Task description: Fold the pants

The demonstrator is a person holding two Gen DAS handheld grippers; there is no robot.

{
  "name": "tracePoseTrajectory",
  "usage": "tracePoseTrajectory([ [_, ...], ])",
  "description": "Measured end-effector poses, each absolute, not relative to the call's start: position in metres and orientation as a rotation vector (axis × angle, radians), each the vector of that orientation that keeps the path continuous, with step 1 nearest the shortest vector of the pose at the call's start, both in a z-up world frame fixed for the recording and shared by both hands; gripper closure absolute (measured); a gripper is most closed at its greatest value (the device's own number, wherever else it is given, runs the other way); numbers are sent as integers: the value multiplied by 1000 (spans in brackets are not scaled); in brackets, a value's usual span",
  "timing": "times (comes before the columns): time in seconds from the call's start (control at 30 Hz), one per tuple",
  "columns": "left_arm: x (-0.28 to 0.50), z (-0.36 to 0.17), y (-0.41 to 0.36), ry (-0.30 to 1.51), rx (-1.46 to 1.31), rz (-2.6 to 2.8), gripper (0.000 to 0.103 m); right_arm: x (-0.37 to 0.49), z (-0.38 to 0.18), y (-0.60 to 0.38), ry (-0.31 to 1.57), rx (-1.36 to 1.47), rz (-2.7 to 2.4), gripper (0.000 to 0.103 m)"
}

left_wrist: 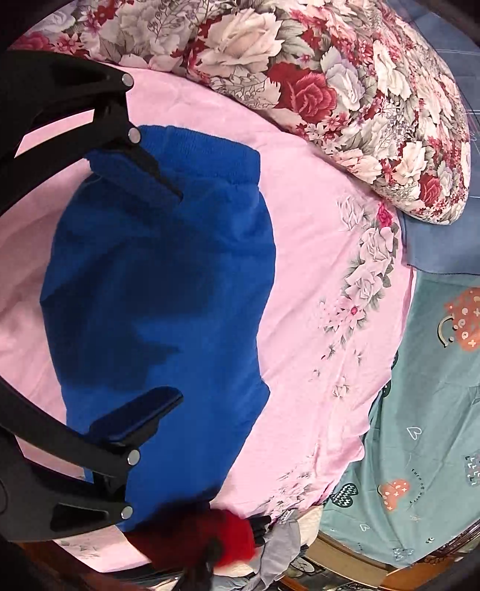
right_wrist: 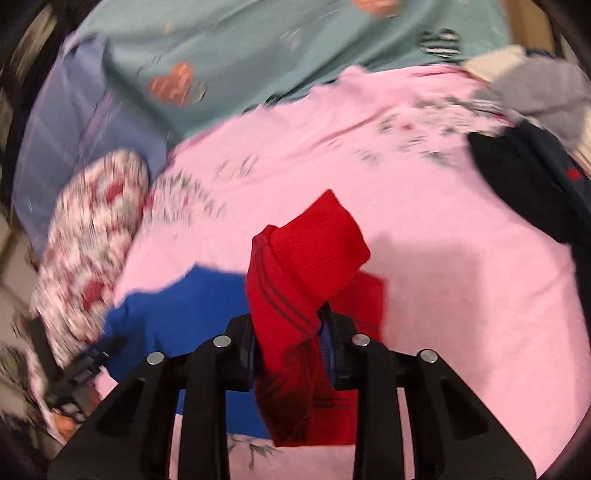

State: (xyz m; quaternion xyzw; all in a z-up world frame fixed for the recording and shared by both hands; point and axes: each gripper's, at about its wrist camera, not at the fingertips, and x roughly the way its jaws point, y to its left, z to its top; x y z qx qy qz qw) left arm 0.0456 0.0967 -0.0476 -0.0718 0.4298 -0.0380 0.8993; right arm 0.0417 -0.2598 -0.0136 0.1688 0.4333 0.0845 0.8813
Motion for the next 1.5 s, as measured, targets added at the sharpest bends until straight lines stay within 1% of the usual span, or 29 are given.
tracePoseTrajectory([
  [0.07, 43, -48, 93, 891, -142, -90, 4, 48, -36, -214, 942, 249, 177, 59],
  [0.1, 43, -49, 92, 892, -141, -95, 4, 52, -45, -196, 958, 218, 207, 44],
  [0.13, 44, -51, 89, 899, -137, -99, 4, 53, -55, -173, 989, 172, 268, 38],
  [0.2, 44, -54, 85, 923, -131, -112, 4, 56, -65, -150, 1053, 100, 338, 37],
  [0.27, 46, -54, 80, 929, -119, -119, 4, 50, -55, -153, 1025, 105, 398, 36],
  [0.33, 46, -48, 74, 911, -108, -125, 4, 46, -35, -183, 949, 183, 423, 37],
  [0.47, 54, -38, 51, 884, -82, -169, 4, 33, -9, -262, 762, 196, 146, 37],
  [0.5, 57, -36, 39, 885, -66, -193, 4, 33, -10, -279, 756, 204, 100, 39],
  [0.53, 60, -34, 30, 887, -51, -214, 4, 35, -17, -297, 772, 227, 63, 44],
  [0.57, 62, -33, 19, 892, -39, -238, 4, 39, -26, -309, 808, 267, 59, 64],
  [0.6, 64, -31, 9, 898, -30, -265, 4, 43, -35, -319, 850, 314, 78, 77],
  [0.63, 66, -29, -3, 901, -22, -296, 4, 47, -45, -327, 886, 369, 111, 80],
  [0.8, 69, -20, -49, 886, 19, -396, 3, 61, -67, -319, 938, 406, 210, 80],
  [0.87, 72, -24, -66, 907, 25, -423, 3, 67, -72, -308, 958, 383, 232, 80],
  [0.93, 80, -39, -80, 949, 71, -407, 3, 83, -85, -307, 977, 348, 148, 79],
  [0.97, 84, -48, -86, 965, 109, -374, 3, 87, -92, -315, 975, 409, 120, 69],
  [1.0, 89, -57, -89, 983, 146, -335, 3, 84, -93, -320, 963, 470, 111, 69],
  [1.07, 97, -76, -89, 1036, 179, -298, 3, 73, -85, -316, 943, 450, 128, 70],
  [1.13, 100, -85, -75, 1082, 104, -319, 3, 54, -74, -309, 922, 421, 200, 69],
  [1.2, 102, -90, -63, 1106, 40, -331, 2, 36, -73, -304, 954, 447, 288, 69],
  [1.27, 104, -94, -55, 1118, 7, -333, 2, 21, -80, -290, 1009, 391, 345, 68],
  [1.33, 102, -96, -54, 1111, 14, -339, 2, 6, -84, -275, 996, 234, 341, 73],
  [1.37, 100, -96, -54, 1104, 23, -340, 2, 3, -83, -274, 1001, 200, 339, 76],
  [1.47, 96, -89, -54, 1090, 35, -330, 2, 3, -73, -280, 1060, 187, 347, 78],
  [1.5, 94, -85, -53, 1076, 34, -328, 2, 3, -66, -281, 1051, 168, 345, 78],
])
